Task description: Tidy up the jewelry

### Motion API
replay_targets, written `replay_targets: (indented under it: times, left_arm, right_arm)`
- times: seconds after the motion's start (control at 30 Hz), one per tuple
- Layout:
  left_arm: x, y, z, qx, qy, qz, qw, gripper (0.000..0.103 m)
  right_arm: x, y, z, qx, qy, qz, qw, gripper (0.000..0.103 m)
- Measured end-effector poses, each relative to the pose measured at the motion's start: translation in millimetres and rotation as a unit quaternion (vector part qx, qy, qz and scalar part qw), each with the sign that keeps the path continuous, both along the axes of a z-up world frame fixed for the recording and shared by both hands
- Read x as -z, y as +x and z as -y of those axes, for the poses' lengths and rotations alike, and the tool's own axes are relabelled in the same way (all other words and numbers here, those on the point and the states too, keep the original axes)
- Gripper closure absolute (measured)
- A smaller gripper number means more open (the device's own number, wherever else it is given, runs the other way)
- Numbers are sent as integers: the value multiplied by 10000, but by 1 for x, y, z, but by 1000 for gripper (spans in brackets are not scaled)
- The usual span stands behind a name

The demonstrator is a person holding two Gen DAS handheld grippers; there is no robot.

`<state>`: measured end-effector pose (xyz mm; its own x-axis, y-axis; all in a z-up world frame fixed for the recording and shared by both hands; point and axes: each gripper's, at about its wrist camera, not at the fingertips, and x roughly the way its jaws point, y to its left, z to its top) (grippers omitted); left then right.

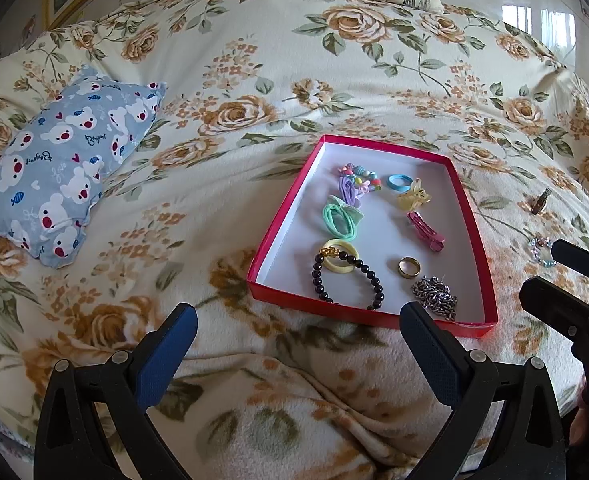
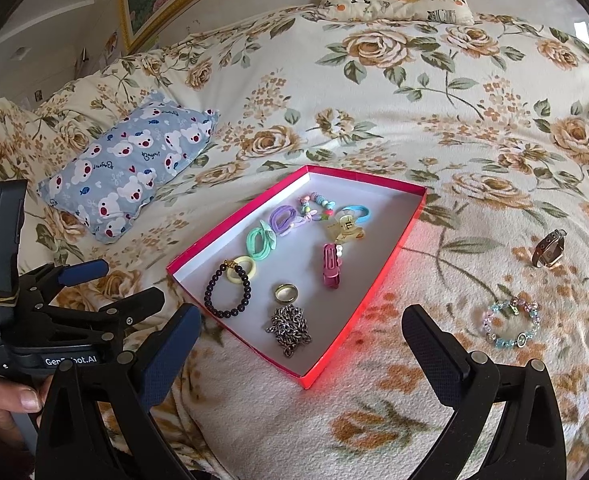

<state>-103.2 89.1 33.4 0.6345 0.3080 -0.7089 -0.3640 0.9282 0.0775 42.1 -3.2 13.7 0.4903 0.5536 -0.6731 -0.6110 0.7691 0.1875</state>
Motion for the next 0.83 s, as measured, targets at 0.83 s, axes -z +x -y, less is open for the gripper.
replay_targets:
  times: [0.83]
  left_arm:
    - [3, 14, -4, 106, -55, -81, 9999, 1]
  right_arm:
    - [6, 9, 4, 98, 40, -146, 9998, 1]
